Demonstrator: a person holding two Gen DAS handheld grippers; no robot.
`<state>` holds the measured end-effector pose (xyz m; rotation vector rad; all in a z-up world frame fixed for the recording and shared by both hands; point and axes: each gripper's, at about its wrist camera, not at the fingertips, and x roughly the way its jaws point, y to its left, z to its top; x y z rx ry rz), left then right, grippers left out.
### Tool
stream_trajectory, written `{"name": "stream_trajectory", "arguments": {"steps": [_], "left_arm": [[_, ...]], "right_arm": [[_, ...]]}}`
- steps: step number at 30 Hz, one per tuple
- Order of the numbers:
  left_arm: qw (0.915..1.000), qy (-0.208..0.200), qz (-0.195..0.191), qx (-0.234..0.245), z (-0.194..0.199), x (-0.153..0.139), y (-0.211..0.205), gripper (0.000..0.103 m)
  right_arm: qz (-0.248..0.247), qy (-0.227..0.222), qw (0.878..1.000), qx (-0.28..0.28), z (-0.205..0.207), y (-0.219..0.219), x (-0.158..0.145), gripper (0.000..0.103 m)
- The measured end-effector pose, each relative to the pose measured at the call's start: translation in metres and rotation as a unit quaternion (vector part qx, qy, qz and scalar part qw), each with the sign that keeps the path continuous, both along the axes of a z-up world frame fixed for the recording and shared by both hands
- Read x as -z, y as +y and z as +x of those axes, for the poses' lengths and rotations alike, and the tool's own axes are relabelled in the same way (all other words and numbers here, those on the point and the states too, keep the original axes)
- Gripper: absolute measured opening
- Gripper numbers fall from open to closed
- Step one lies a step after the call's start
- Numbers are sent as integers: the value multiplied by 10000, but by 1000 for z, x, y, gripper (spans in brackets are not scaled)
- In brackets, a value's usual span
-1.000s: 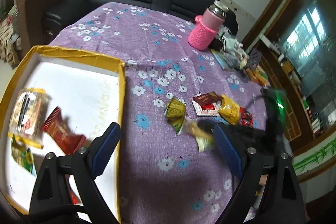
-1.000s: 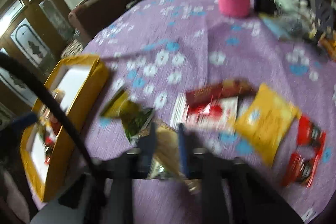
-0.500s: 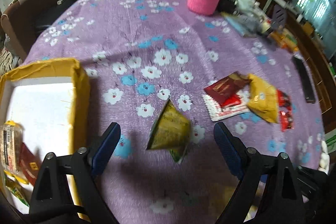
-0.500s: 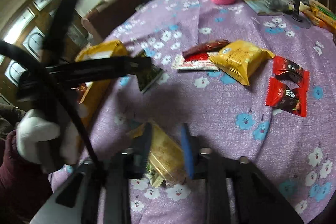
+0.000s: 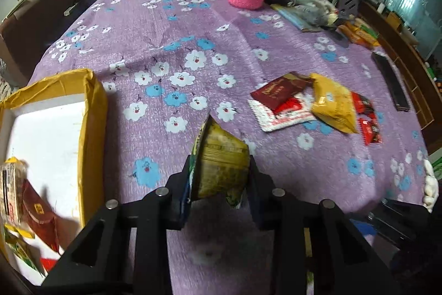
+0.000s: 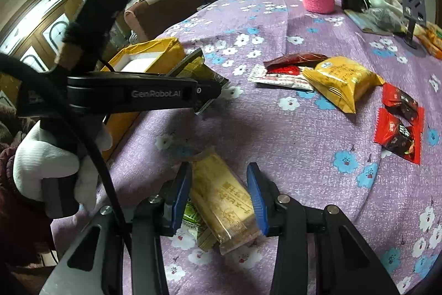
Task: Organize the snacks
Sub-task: 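Grasp the clear cracker stick with the right gripper while the left grasps the olive snack bag, then move both packets over the white box and open both grippers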
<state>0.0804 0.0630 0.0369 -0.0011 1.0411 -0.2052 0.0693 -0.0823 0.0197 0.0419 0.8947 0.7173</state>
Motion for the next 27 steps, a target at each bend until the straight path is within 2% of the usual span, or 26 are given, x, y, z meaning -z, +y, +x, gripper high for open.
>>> {"name": "stream_trajectory", "arguments": {"steps": [2, 6, 9, 13, 17, 20, 23, 27], "left_arm": [[9999, -74, -130, 12, -7, -7, 1, 36], [9989, -261, -384, 51, -27, -26, 7, 36], [9977, -406, -534, 62, -43, -39, 11, 36], [9960, -648, -622, -5, -66, -55, 22, 36], [9931, -904, -730, -143, -92, -69, 41, 36], [9903, -1045, -844, -356, -111, -76, 64, 36], [9870, -1193, -805, -717, -130, -79, 95, 36], [9810, -1251, -753, -1274, -149, -73, 140, 36]], "right_arm": [[-158, -79, 9998, -37, -2, 6, 1, 53], [-540, -338, 9979, -95, -11, 16, 3, 54], [-594, -296, 9977, -114, -13, 17, 3, 33], [-753, -325, 9966, -22, -16, 19, 3, 32], [-660, -308, 9972, 177, -21, 15, 0, 32], [-445, -401, 9973, 422, -29, 6, -13, 32], [-271, -541, 9966, 562, -36, 4, -34, 32], [-46, -677, 9970, 363, -50, 23, -60, 32]]}}
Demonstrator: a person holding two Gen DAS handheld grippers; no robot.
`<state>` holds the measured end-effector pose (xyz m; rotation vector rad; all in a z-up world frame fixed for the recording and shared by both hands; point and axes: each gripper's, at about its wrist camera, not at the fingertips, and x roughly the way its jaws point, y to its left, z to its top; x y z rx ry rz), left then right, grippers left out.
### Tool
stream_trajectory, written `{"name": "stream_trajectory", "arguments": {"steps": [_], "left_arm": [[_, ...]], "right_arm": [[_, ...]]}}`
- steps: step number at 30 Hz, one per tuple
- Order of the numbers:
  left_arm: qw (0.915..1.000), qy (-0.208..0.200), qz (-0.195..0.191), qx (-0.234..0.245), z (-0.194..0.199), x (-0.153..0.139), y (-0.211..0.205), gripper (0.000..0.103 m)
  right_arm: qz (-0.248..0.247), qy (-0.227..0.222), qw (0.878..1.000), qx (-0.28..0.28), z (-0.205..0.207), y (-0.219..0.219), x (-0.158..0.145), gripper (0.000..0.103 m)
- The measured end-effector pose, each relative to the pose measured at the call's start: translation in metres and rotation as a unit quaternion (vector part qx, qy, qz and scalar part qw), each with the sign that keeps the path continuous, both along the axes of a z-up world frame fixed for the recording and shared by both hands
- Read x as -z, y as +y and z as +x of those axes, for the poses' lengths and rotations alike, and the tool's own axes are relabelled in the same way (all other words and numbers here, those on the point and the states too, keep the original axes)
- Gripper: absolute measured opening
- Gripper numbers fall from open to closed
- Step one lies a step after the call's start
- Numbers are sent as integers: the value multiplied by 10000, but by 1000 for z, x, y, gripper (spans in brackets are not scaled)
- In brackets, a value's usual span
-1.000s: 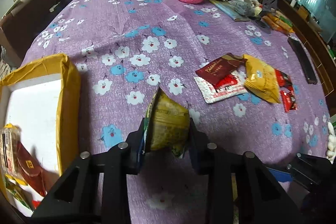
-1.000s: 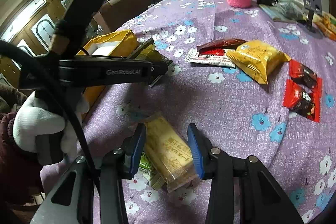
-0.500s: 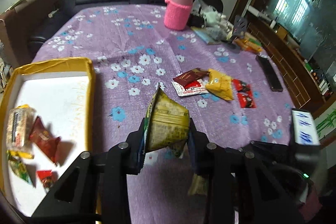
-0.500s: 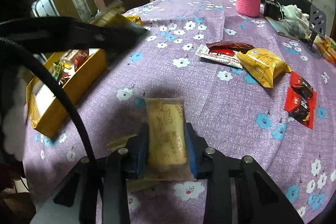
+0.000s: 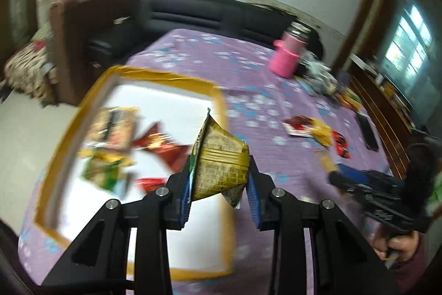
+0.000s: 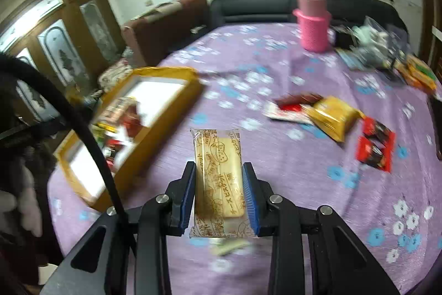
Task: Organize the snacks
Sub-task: 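Move both packets over the white box and open both grippers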
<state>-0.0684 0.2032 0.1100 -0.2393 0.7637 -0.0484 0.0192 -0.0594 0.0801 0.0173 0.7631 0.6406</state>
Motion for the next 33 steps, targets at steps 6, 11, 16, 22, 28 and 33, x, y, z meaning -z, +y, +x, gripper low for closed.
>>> {"name": "stream_trajectory", "arguments": {"steps": [6, 11, 16, 22, 28, 33], "left_arm": [[9963, 173, 255, -804, -14, 24, 52, 36], [9933, 324, 246, -1086, -17, 42, 80, 36], [9928, 407, 154, -1118, -15, 53, 93, 36], [9925, 498, 201, -1100, -13, 58, 96, 37], [9930, 432, 179, -1084, -14, 52, 92, 58], [9928, 173, 201, -1169, -22, 33, 82, 80]], "right_arm": [[144, 57, 9972, -737, -15, 71, -17, 32], [-91, 150, 9927, -1191, -20, 138, -10, 32], [-417, 276, 9901, -1311, -16, 181, 8, 32], [-745, 304, 9892, -1228, -9, 201, 26, 32], [-843, 318, 9890, -1169, -11, 203, 33, 35], [-639, 128, 9912, -1156, -15, 193, 19, 35]]}}
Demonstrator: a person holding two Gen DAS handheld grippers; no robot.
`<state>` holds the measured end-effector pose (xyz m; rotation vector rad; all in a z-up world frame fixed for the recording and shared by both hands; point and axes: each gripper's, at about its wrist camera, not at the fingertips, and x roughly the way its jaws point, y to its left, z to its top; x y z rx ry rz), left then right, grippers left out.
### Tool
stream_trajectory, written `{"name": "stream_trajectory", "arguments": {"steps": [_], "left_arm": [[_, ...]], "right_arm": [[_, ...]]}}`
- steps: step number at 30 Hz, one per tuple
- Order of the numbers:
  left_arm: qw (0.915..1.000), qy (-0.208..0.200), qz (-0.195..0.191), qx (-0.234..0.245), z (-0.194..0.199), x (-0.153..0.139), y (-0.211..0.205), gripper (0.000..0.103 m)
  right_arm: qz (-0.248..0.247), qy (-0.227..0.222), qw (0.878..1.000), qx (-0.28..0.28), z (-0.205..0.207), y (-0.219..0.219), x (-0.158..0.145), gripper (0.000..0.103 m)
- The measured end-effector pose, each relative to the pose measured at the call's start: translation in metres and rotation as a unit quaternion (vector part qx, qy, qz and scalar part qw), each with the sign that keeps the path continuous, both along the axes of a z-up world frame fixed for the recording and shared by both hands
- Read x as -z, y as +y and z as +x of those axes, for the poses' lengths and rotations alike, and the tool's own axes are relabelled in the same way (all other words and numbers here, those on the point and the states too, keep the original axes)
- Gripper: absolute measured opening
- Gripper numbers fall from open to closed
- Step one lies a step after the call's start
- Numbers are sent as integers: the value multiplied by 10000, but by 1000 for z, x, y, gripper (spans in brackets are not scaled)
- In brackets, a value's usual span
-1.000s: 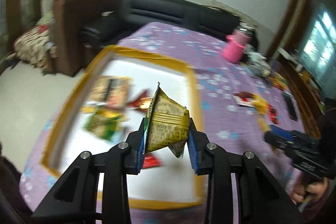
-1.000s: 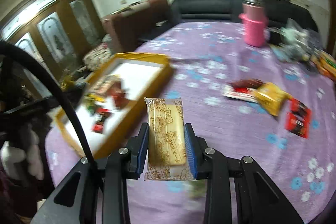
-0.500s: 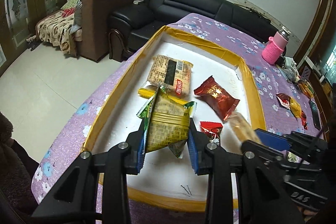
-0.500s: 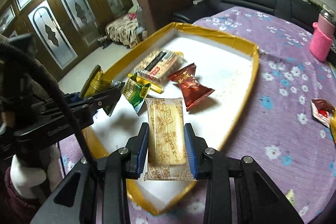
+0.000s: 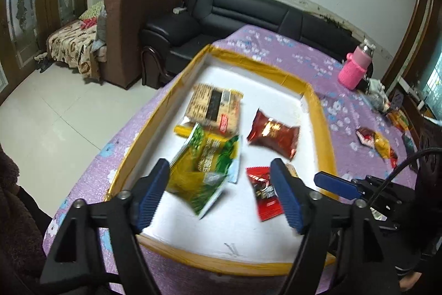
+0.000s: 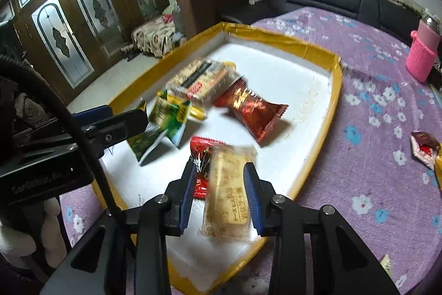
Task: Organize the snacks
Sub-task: 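Move both packets over the white box and open both grippers, then grasp the yellow cracker bag with the right gripper while the left grasps a small green packet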
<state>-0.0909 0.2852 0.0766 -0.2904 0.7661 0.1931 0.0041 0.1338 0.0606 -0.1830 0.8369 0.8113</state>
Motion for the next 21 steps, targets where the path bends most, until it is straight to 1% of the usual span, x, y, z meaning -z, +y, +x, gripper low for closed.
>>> {"name": "stream_trajectory", "arguments": {"steps": [2, 4, 6, 8, 11, 12, 14, 15, 17, 19, 21], "left_arm": [[9998, -51, 93, -156, -4, -12, -5, 92], [9996, -244, 61, -130, -10, -24, -13, 94], [9988, -434, -175, 116, -15, -34, -23, 94], [9979, -485, -313, 303, -16, -41, -36, 94], [9954, -481, -458, 689, -13, -45, -64, 94], [9934, -427, -538, 922, -9, -44, -76, 94], [9910, -318, -554, 1179, -3, -41, -96, 94], [9899, -238, -501, 1302, 1, -38, -107, 94], [9877, -99, -356, 1516, 8, -32, -128, 94], [9851, 28, -294, 1696, 13, -26, -145, 94], [9827, 119, -236, 1833, 16, -23, -157, 94]], "right_arm": [[136, -123, 9998, 56, -4, -12, -9, 35], [301, -207, 9992, 178, -6, -29, -18, 35], [474, -279, 9977, 408, -6, -57, -27, 35], [552, -335, 9961, 599, -5, -83, -31, 35], [563, -389, 9917, 1093, 8, -135, -33, 39], [550, -359, 9888, 1344, 16, -157, -31, 39], [589, -201, 9827, 1743, 34, -192, -27, 40], [671, -24, 9774, 2005, 48, -215, -23, 42], [787, 243, 9680, 2372, 71, -246, -16, 45], [847, 463, 9581, 2698, 94, -270, -9, 47], [833, 610, 9514, 2900, 115, -282, -4, 47]]}}
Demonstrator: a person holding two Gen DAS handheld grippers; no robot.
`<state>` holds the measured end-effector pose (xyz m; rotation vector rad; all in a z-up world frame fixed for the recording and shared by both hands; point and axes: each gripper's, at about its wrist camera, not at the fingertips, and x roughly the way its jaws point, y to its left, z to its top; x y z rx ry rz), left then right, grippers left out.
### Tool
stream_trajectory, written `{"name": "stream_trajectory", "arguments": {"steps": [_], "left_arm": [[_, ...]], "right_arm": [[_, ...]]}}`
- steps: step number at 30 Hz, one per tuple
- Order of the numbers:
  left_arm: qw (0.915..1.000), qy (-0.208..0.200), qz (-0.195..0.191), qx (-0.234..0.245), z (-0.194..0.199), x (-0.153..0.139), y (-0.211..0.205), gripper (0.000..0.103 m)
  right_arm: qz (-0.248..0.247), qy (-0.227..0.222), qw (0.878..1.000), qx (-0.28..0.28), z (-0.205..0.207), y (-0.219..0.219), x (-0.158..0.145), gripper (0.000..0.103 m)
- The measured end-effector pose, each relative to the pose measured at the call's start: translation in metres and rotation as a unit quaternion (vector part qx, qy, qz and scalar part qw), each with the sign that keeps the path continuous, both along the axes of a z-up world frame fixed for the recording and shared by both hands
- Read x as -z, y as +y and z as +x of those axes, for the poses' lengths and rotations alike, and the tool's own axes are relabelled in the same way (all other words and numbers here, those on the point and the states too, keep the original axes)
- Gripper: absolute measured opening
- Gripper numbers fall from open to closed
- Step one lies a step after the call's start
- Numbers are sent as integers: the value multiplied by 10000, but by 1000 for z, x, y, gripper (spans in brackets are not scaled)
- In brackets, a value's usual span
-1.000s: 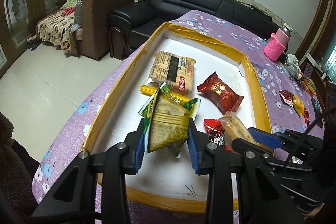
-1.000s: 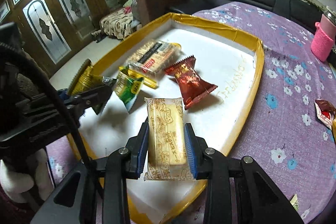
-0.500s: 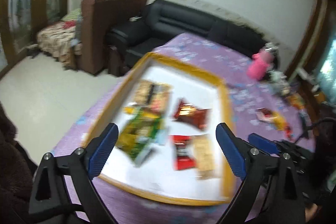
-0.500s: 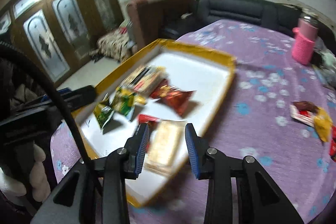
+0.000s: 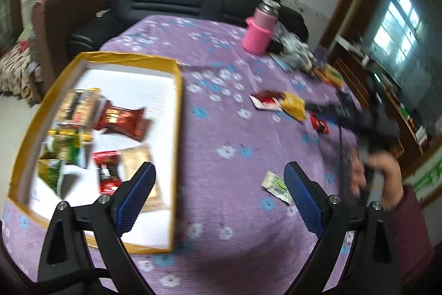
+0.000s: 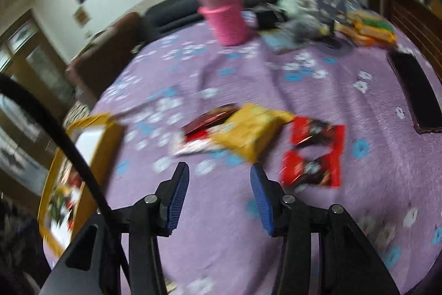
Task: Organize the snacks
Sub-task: 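Grasp the yellow cracker bag with the right gripper while the left grasps a small green packet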
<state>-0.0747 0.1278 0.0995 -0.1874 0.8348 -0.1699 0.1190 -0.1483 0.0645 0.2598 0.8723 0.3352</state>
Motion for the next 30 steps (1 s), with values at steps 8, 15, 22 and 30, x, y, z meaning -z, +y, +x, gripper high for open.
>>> {"name": "stream_trajectory", "arguments": {"steps": [8, 15, 22, 30], "left_arm": [[9993, 184, 251, 203, 10, 11, -17, 94], [9984, 271, 316, 389, 13, 20, -27, 94], [9936, 509, 508, 866, 17, 35, -61, 83], [9869, 897, 1056, 827, 41, 70, -107, 79]], "right_arm": [[-526, 474, 9965, 435, 59, 21, 16, 52], [-999, 559, 9923, 480, 65, 39, 24, 41], [-883, 653, 9939, 43, 16, 27, 27, 40], [-353, 509, 9976, -325, -62, -9, 26, 41]]}}
